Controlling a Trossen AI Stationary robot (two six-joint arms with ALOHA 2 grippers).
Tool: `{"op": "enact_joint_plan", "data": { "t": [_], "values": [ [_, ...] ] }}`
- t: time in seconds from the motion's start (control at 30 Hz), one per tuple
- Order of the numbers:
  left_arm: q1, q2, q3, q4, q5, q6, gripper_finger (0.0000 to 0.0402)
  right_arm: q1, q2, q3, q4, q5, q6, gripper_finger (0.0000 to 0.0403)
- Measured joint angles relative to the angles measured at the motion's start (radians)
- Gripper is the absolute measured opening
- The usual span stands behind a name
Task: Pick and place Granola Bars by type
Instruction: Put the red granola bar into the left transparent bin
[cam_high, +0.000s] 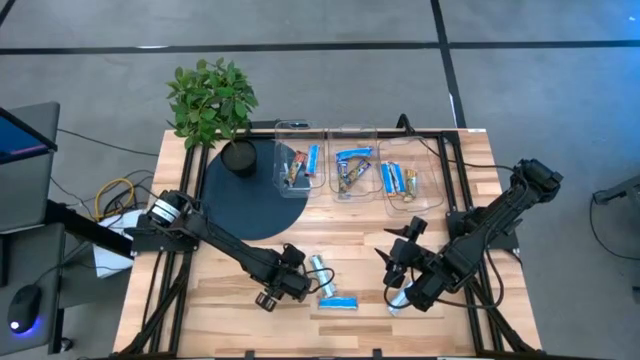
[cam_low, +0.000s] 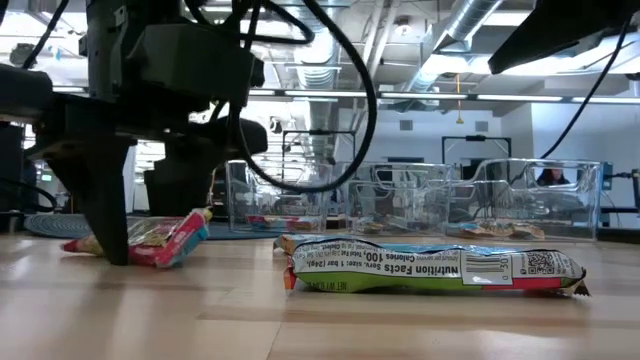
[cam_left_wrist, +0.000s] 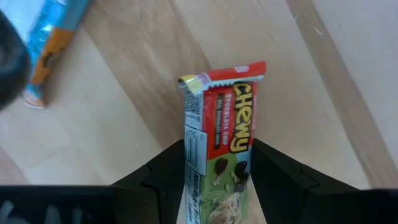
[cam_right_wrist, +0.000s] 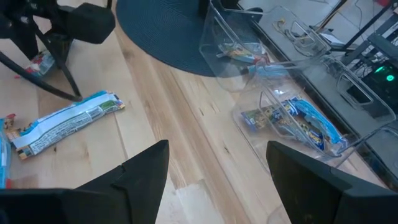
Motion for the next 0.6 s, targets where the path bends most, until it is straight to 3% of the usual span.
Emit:
{"op": "enact_joint_plan", "data": {
  "t": [0.6],
  "values": [
    [0.004,-0.001,0.001,-0.059,-0.027,-0.073,0.0167,0.000,0.001,0.000,0.008,0.000,0.010,0.0265]
  ]
}}
